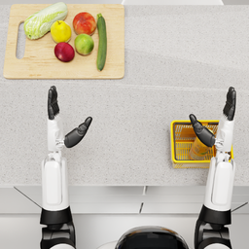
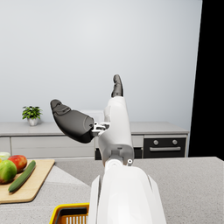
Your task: Pick up the lemon tea and place it into the yellow basket
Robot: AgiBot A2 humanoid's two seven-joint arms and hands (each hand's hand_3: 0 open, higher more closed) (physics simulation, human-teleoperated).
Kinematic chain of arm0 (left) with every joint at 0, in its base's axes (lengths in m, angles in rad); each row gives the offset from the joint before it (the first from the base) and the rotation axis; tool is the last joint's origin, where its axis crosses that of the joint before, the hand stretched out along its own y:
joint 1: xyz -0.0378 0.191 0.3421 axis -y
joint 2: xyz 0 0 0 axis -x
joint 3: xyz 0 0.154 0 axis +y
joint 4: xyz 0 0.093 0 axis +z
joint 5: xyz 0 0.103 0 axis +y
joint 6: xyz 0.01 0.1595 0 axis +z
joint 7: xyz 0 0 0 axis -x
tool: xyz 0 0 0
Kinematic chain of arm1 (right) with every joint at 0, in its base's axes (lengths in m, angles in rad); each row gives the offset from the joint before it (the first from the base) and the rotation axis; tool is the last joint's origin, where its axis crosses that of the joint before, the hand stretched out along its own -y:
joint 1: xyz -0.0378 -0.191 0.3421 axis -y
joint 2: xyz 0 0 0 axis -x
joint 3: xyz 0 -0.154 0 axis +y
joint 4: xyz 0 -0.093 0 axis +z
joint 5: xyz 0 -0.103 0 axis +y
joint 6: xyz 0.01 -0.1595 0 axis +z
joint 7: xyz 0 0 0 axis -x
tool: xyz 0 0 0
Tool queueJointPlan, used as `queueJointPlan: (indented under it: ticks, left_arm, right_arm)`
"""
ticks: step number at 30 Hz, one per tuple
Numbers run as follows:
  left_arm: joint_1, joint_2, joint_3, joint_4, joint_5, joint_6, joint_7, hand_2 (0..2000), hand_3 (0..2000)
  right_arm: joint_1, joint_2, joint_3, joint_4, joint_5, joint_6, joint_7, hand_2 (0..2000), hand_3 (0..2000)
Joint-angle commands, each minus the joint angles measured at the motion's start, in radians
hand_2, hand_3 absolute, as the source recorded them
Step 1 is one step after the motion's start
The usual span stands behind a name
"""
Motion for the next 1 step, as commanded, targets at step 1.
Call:
queueJointPlan:
  ticks: [1]
  left_arm:
    - [-0.001, 0.0, 0.0, 0.0, 0.0, 0.0, 0.0, 0, 0]
  right_arm:
    - [0.0, 0.0, 0.0, -0.001, 0.0, 0.0, 0.0, 0, 0]
